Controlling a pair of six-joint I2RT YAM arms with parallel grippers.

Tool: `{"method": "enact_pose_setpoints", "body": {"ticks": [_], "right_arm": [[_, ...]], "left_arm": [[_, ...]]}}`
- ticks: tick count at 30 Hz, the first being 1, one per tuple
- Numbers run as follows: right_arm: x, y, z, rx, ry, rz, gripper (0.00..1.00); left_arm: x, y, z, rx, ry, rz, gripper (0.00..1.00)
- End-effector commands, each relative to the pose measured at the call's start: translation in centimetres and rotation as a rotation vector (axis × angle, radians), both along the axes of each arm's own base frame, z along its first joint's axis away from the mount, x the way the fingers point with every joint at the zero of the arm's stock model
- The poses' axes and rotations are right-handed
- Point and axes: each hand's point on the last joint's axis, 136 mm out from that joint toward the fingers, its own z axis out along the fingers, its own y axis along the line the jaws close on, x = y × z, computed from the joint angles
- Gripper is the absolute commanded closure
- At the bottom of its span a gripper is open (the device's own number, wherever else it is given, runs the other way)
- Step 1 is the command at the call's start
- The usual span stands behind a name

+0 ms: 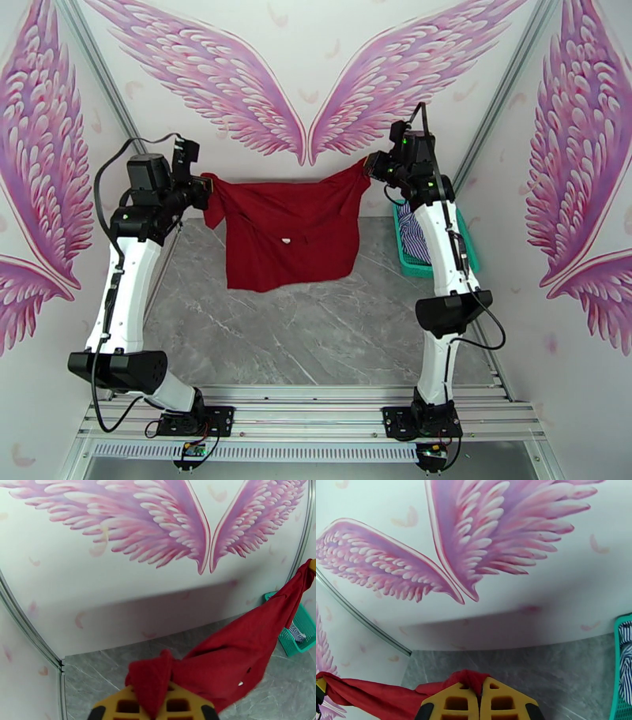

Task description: Fold and stack the mixed laundry pile

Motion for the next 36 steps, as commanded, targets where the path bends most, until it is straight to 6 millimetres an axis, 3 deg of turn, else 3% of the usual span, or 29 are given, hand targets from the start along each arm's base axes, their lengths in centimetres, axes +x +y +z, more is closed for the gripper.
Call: {"method": "enact_pose_setpoints", "body": {"ticks": [1, 4, 8, 10, 12, 14, 16, 18, 20, 23, 24, 26, 27, 30, 33, 36], "right_arm": [[-2.2, -0.5, 6.6, 0.100, -0.148, 0.009, 1.00], [-3.7, -1.0, 6.6, 0.072, -0.120, -0.007, 1.00], [-7.1, -1.5, 5.9, 0.003, -0.054, 0.001, 1.00], [-9.0, -2.1, 5.7, -0.026, -0.039, -0.013, 1.00], [-10.2, -2.7, 4.2, -0.048, 0.001, -0.036, 1.00], [-10.7, -2.7, 1.3, -0.049, 0.079, -0.035, 1.00], [-11.1, -2.2, -3.1, -0.048, 0.198, -0.003, 1.00], [-11.8, -1.9, -9.7, -0.069, 0.362, 0.014, 1.00], [-13.1, -2.2, -15.6, -0.120, 0.480, 0.011, 1.00], [-16.7, -2.7, -23.8, -0.163, 0.659, 0.022, 1.00], [-18.1, -2.8, -25.9, -0.186, 0.711, 0.029, 1.00], [-20.8, -3.9, -29.2, -0.264, 0.799, 0.012, 0.94], [-22.2, -4.9, -30.7, -0.310, 0.856, -0.013, 0.79], [-24.1, -6.2, -31.8, -0.385, 0.918, -0.041, 0.48], [-23.6, -5.7, -31.7, -0.411, 0.905, -0.026, 0.40], [-22.4, -3.3, -31.9, -0.445, 0.902, 0.031, 0.39]], "left_arm": [[-3.0, 0.4, 7.8, -0.009, -0.193, 0.008, 1.00], [-5.6, 0.1, 9.2, 0.012, -0.214, -0.009, 1.00], [-10.7, -0.6, 9.8, 0.031, -0.227, -0.050, 1.00], [-12.7, -1.0, 9.5, 0.020, -0.218, -0.076, 1.00], [-13.6, -1.2, 8.0, 0.005, -0.161, -0.087, 1.00], [-13.1, -1.4, 4.8, -0.028, -0.054, -0.091, 0.97], [-11.7, -1.5, -0.2, -0.056, 0.082, -0.093, 0.88], [-10.5, -1.3, -7.9, -0.075, 0.276, -0.068, 0.80], [-10.4, -1.3, -16.0, -0.079, 0.471, -0.063, 0.81], [-13.1, -2.0, -26.3, -0.117, 0.792, -0.074, 0.81], [-14.4, -2.4, -29.1, -0.136, 0.877, -0.080, 0.75], [-16.2, -3.1, -31.3, -0.168, 0.949, -0.084, 0.58], [-16.7, -3.3, -31.5, -0.184, 0.957, -0.080, 0.50], [-17.2, -3.2, -31.4, -0.200, 0.955, -0.046, 0.27], [-16.5, -2.9, -31.1, -0.191, 0.958, -0.021, 0.25], [-14.7, -3.4, -31.5, -0.158, 0.979, -0.029, 0.26]]}}
